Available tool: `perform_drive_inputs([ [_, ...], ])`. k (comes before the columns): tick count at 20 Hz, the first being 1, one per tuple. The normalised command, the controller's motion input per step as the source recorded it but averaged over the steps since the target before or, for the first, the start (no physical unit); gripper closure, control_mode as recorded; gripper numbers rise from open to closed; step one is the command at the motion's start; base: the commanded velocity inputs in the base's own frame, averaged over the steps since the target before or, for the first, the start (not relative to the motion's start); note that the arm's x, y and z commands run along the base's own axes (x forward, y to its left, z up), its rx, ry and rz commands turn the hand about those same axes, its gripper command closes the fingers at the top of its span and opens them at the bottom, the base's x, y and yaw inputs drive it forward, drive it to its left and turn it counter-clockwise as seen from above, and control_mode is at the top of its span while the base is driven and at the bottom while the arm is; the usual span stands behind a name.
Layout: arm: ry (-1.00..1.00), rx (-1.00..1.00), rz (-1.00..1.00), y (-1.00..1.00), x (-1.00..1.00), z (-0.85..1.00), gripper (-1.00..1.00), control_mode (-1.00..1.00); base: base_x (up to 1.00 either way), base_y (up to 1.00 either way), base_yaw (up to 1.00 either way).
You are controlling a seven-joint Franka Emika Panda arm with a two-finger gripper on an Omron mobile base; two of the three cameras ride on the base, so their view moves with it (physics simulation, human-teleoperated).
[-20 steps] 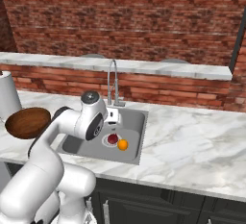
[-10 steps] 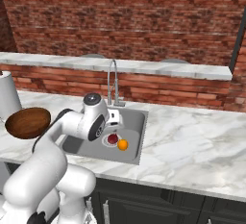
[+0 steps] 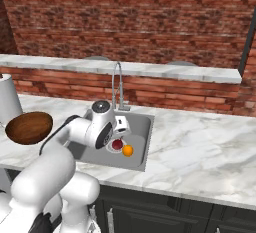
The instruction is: Remove the orange and pear from the sink. Then move the bowl and cup from the counter to the sink for washing.
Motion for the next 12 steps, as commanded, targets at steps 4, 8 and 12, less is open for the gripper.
perform_drive_inputs([
  [4,0.0,-0.04,0.08,0.0,0.12,-0.16,-1.0,-1.0,0.0,0.0,0.0],
  [8,0.0,-0.06,0.03,-0.04,0.16,-0.12,-1.0,-1.0,0.0,0.0,0.0],
  [12,0.0,-0.09,0.0,-0.01,0.16,-0.12,-1.0,-1.0,0.0,0.0,0.0],
])
